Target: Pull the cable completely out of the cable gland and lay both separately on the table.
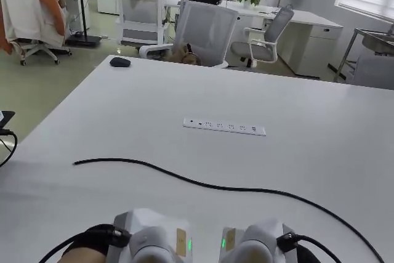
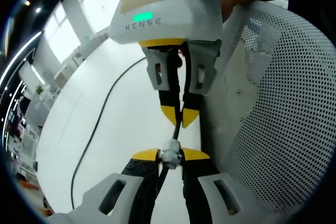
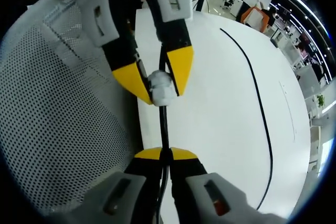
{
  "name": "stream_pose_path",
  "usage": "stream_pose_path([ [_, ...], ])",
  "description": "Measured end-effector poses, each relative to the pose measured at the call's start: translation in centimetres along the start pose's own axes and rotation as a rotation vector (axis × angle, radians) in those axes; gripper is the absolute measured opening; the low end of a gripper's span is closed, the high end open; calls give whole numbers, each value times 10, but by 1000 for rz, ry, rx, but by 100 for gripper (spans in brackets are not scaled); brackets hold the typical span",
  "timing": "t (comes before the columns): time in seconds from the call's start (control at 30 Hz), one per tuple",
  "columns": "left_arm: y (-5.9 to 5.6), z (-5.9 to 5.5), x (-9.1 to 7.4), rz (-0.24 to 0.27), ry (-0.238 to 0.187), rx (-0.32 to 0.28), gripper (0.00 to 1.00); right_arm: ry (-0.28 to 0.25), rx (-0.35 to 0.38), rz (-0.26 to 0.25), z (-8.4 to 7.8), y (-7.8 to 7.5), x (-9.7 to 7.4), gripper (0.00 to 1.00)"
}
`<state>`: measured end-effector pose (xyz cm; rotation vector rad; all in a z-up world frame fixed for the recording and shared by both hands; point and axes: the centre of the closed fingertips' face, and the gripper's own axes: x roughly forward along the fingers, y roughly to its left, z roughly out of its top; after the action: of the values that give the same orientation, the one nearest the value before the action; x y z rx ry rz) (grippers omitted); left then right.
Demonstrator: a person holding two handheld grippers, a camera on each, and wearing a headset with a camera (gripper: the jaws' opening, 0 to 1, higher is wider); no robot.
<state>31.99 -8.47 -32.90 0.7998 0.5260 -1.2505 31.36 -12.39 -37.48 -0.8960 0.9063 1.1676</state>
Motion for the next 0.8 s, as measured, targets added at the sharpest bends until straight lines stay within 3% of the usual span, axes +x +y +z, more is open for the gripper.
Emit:
stream_pose_path([
  [0.3,5,-1,-2,20,3,-12,17,63,20,-25,-14,-7,1,3],
  [0.43,6,0,-2,23,1,-10,17,58,4,-27,-13,-6,0,3],
  [0.47,6,0,-2,22,0,-11,17,36,2,-24,-8,-6,0,7],
  [0.53,4,1,-1,15,-2,-9,17,-59,49,4,10,-2,-1,15],
  [0.63,2,1,0,10,-1,1,17,-161,15,-9,32,-3,-9,20],
  [0.8,0,7,-1,4,-27,5,17,-191,3,-1,39,1,-12,15],
])
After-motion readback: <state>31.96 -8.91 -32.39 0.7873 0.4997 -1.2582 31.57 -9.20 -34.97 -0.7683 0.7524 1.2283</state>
